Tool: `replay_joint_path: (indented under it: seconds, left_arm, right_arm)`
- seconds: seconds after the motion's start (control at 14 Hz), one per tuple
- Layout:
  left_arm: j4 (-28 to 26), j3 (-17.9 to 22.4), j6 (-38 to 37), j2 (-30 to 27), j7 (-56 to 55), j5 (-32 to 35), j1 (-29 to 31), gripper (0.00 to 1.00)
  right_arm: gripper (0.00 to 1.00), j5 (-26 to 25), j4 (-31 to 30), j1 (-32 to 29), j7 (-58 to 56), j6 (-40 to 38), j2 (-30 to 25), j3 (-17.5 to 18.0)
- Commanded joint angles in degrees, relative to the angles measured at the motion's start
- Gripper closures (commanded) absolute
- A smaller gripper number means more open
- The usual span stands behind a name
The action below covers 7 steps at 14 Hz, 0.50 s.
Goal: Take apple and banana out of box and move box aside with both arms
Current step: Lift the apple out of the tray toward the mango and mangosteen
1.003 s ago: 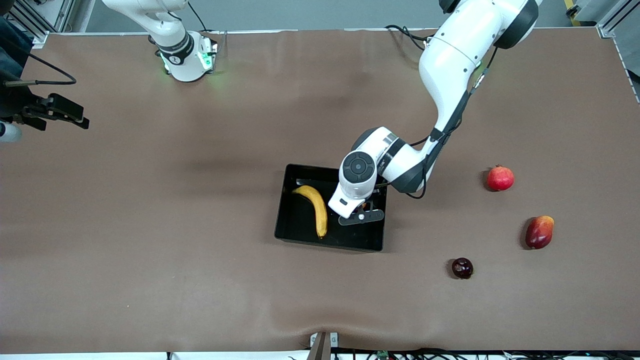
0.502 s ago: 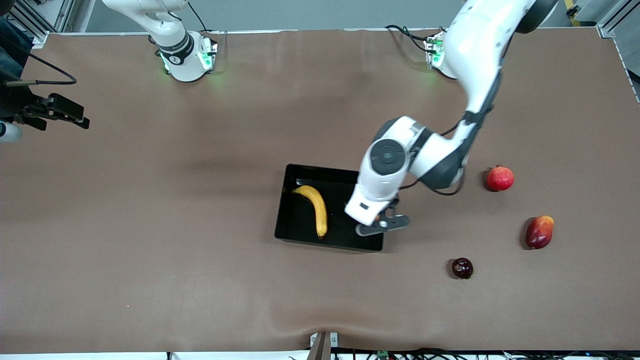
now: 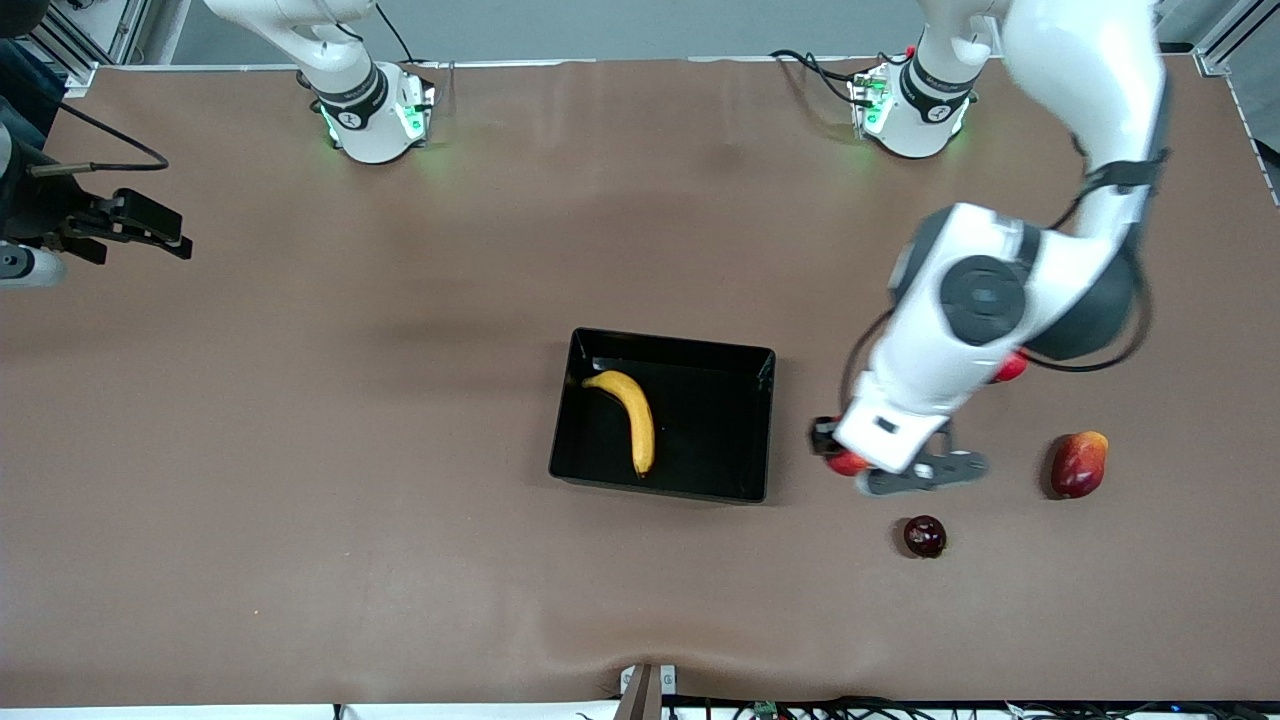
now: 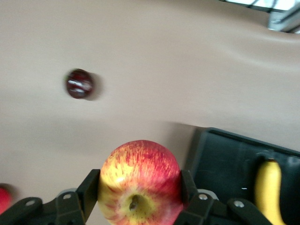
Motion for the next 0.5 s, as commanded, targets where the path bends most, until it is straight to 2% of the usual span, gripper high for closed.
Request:
replay_joint_path:
  seconds: [0.0,0.29,0.43]
  left_arm:
    - [-1.21,-0.43,-1.08,-1.12,5.18,-0.86,4.05,1.00]
    - [-2.52,-0.25,-1.52,-0.50,6.42,-1.04,7.38,1.00]
    - [-4.54,-0.34,-2.83,-0.50,10.62,-1.12,10.11,1.00]
  right_arm:
    - [0.00,0.87,0.81,0.47,-0.42,-0.08,1.15,-0.06]
    - [0.00,0.87,0.81,1.80,-0.33,0.89,1.77,-0.06]
    - [0.00,0.78,0.81,2.50,-0.33,1.07,2.21,-0.06]
